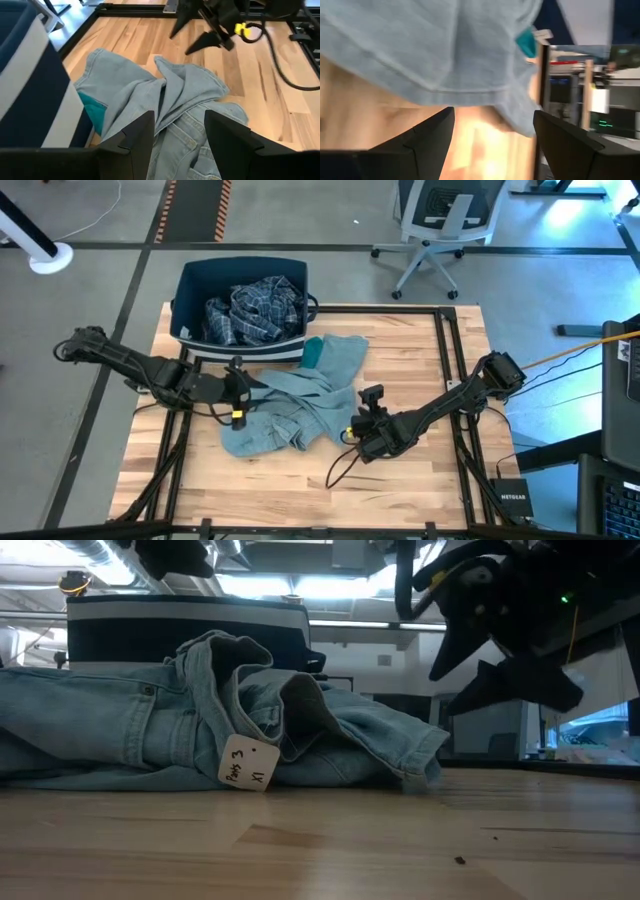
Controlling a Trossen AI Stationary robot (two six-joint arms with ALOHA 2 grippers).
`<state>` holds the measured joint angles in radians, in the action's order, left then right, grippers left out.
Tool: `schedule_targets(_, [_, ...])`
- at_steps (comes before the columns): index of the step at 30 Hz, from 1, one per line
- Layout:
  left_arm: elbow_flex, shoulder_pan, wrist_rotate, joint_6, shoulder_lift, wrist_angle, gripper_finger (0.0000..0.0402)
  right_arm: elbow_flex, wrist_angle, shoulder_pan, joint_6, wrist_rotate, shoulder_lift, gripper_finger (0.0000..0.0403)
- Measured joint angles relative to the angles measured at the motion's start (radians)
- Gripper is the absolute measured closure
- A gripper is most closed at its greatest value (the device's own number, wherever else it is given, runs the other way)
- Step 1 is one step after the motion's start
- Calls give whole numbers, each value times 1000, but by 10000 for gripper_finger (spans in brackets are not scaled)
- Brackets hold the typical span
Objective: Sort clothes
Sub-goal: Put the light blue jeans into the blue laundry bin
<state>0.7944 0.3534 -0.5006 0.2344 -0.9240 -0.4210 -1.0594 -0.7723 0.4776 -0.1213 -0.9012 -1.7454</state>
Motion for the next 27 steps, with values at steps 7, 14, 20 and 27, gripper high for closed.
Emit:
schedule_targets(7, [0, 0, -15, 16, 0, 18, 233, 0, 83, 0, 0, 161, 0, 112])
schedule_targets(14, [0, 0, -15, 15, 0, 13, 233, 0, 186, 0, 0, 261, 0, 112])
schedule_targets(20, [0, 0, -15, 14, 0, 13, 233, 0, 271, 0, 0, 266, 0, 112])
schedule_targets(27, [0, 0, -18, 13, 0, 14, 233, 0, 343, 0, 0, 266, 0, 112])
